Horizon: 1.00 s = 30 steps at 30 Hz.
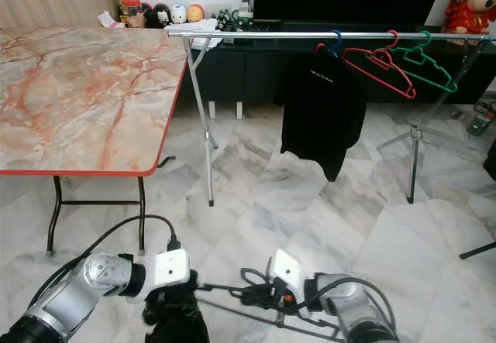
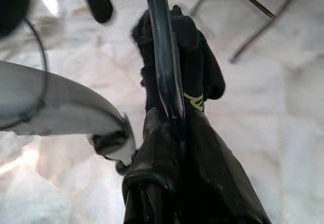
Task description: Hang hanger
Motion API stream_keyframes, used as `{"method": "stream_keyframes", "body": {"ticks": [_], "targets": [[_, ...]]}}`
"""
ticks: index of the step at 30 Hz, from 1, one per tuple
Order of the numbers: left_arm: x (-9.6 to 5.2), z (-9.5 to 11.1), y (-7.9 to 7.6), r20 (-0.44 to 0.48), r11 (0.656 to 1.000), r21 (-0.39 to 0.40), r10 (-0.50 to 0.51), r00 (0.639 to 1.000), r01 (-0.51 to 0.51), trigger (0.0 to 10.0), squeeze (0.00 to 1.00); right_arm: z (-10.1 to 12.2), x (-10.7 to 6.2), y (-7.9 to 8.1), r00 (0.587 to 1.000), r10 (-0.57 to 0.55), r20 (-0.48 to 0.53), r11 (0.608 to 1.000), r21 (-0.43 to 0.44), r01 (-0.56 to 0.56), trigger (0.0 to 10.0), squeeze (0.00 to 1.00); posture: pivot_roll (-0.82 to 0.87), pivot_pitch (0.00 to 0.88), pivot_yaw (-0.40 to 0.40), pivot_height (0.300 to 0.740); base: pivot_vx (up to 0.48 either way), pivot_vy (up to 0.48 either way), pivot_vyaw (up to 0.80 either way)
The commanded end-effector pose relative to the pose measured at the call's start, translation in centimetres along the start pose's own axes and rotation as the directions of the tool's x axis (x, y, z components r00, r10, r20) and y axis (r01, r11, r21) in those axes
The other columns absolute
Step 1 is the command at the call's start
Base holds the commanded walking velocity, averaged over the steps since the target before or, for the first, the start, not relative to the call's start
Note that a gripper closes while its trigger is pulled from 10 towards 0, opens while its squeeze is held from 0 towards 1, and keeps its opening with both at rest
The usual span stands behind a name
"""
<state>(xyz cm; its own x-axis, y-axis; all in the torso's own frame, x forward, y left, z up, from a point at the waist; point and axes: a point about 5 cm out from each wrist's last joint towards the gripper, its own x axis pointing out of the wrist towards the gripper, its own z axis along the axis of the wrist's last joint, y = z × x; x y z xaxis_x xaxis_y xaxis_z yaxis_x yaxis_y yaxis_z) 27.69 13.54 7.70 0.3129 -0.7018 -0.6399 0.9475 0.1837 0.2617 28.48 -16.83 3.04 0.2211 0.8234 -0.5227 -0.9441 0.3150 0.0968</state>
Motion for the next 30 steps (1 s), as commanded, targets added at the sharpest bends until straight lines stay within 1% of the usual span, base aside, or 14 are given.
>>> {"method": "stream_keyframes", "body": {"ticks": [1,5,7,8,14,15,16,17,20,22,23,25,26,30], "targets": [[-0.5,0.0,0.0,0.017,1.0,-0.021,0.01,1.0,-0.01,10.0,1.0,0.1,0.1,0.0,0.999,-0.021,0.025,1.0,0.006,0.021,0.0,0.0,0.09,0.095,-0.009,0.74,0.0,0.0,0.0],[-0.9,-0.4,0.9,0.03,0.989,-0.037,0.144,0.989,-0.143,10.0,1.0,0.0,-0.5,-0.7,0.991,-0.129,0.048,0.992,0.023,0.128,0.0,0.0,0.08,0.093,-0.005,0.74,0.0,0.0,0.0],[-0.9,-0.6,1.3,0.031,0.978,-0.056,0.201,0.979,-0.199,10.0,0.96,0.1,-0.6,-0.8,0.987,-0.151,0.059,0.988,0.028,0.15,0.0,0.0,0.08,0.093,-0.005,0.74,0.0,0.0,0.0],[-0.8,-0.7,1.6,0.033,0.963,-0.066,0.263,0.964,-0.261,10.0,0.0,0.1,-0.7,-0.8,0.985,-0.157,0.075,0.987,0.034,0.155,0.0,0.0,0.07,0.096,-0.006,0.74,0.0,0.0,0.0],[0.2,-2.8,1.1,-0.068,0.918,-0.166,0.355,0.932,-0.362,10.0,0.0,0.4,-1.0,-0.9,0.983,-0.16,0.09,0.987,0.011,0.16,0.0,0.0,0.06,0.096,-0.016,0.74,0.0,0.0,0.0],[0.8,-4.0,0.7,-0.149,0.892,-0.188,0.389,0.909,-0.412,10.0,0.0,0.8,-1.1,-1.2,0.981,-0.166,0.101,0.986,0.006,0.166,0.0,0.0,0.05,0.094,-0.018,0.74,0.0,0.0,0.0],[0.8,-4.0,0.7,-0.149,0.892,-0.188,0.389,0.909,-0.412,10.0,0.0,0.8,-1.1,-1.2,0.981,-0.166,0.101,0.986,0.006,0.166,0.0,0.0,0.05,0.094,-0.018,0.74,0.0,0.0,0.0],[1.2,-4.9,0.3,-0.206,0.869,-0.219,0.403,0.892,-0.443,10.0,0.0,1.2,-1.1,-1.4,0.98,-0.167,0.106,0.986,-0.001,0.168,0.0,0.0,0.05,0.092,-0.021,0.74,0.0,0.0,0.0],[1.6,-5.8,-0.1,-0.259,0.835,-0.278,0.41,0.874,-0.474,10.0,0.0,1.6,-1.2,-1.6,0.982,-0.161,0.104,0.986,-0.018,0.163,0.0,0.0,0.05,0.09,-0.026,0.74,0.0,0.0,0.0],[2.0,-6.5,-0.5,-0.298,0.795,-0.354,0.403,0.865,-0.492,10.0,0.0,2.0,-1.2,-1.8,0.983,-0.156,0.099,0.986,-0.041,0.161,0.0,0.0,0.05,0.089,-0.026,0.74,0.0,0.0,0.0],[2.0,-6.5,-0.5,-0.298,0.795,-0.354,0.403,0.865,-0.492,10.0,0.0,2.0,-1.2,-1.8,0.983,-0.156,0.099,0.986,-0.041,0.161,0.0,0.0,0.05,0.089,-0.026,0.74,0.0,0.0,0.0],[2.6,-6.8,-0.8,-0.31,0.755,-0.412,0.41,0.858,-0.51,10.0,0.0,2.7,-1.1,-2.2,0.981,-0.161,0.105,0.984,-0.054,0.167,0.0,0.0,0.05,0.084,-0.032,0.74,0.0,0.0,0.0],[2.6,-6.8,-0.8,-0.31,0.755,-0.412,0.41,0.858,-0.51,10.0,0.0,2.7,-1.1,-2.2,0.981,-0.161,0.105,0.984,-0.054,0.167,0.0,0.0,0.05,0.084,-0.032,0.74,0.0,0.0,0.0],[3.1,-6.6,-0.6,-0.295,0.698,-0.48,0.442,0.847,-0.531,10.0,0.0,3.7,-0.9,-2.5,0.979,-0.165,0.117,0.981,-0.08,0.175,0.0,0.0,0.05,0.082,-0.036,0.74,0.0,0.0,0.0]]}}
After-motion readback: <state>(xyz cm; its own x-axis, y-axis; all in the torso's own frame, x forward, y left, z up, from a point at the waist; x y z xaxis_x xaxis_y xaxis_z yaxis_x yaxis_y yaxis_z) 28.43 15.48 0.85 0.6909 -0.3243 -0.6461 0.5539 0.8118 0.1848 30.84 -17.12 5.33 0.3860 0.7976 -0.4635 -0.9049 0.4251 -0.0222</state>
